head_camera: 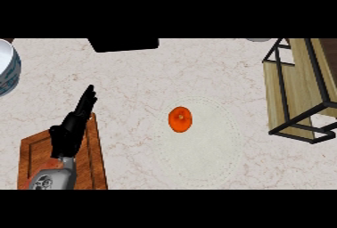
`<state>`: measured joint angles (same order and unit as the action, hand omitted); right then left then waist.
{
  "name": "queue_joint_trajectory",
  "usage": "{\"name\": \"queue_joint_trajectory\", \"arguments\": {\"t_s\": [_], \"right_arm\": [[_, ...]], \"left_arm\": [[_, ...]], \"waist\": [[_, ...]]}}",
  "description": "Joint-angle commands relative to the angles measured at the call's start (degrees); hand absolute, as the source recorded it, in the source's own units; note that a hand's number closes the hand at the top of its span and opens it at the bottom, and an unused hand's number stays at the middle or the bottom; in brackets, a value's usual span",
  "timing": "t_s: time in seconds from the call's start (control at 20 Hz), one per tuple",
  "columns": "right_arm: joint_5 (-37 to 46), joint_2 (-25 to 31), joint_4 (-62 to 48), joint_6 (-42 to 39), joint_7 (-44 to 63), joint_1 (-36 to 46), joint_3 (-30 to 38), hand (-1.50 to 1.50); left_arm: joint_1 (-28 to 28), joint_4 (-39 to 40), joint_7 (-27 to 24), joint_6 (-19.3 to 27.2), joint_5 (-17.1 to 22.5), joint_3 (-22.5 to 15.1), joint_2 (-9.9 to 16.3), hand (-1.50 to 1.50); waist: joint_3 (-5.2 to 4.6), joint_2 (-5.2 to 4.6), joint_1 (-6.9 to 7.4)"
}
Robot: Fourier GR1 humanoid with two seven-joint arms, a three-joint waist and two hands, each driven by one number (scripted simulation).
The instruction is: Pick the tomato from the placemat and place it in the tiered shelf
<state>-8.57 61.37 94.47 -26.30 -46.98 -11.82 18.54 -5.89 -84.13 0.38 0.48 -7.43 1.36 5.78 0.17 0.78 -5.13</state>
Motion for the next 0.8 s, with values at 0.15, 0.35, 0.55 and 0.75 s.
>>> {"name": "queue_joint_trajectory", "arguments": {"t_s": [0.15,0.35,0.55,0.75], "right_arm": [[-14.9,10.5,-14.6,-16.6,-10.0,-0.6,14.0,1.5],[-18.6,13.7,-19.3,-19.2,-8.6,-0.1,15.0,1.5],[-21.8,16.6,-25.3,-19.7,-5.3,2.3,15.3,1.5],[-24.4,18.0,-28.3,-19.1,-3.3,5.9,13.8,1.5]], "left_arm": [[0.7,-0.5,-1.0,-2.0,0.9,-0.1,1.0,0.0],[-0.7,-0.4,-0.3,-1.8,-0.1,-1.9,-0.2,0.0],[-2.0,-0.7,1.0,-0.9,-1.0,-4.5,-3.0,0.0],[-2.3,1.6,-1.9,-2.3,-0.6,-3.4,-1.4,0.0]], "waist": [[-0.09,-0.11,2.08],[-0.06,-0.61,3.92],[-0.04,-0.92,5.46],[-0.04,-1.24,6.77]]}}
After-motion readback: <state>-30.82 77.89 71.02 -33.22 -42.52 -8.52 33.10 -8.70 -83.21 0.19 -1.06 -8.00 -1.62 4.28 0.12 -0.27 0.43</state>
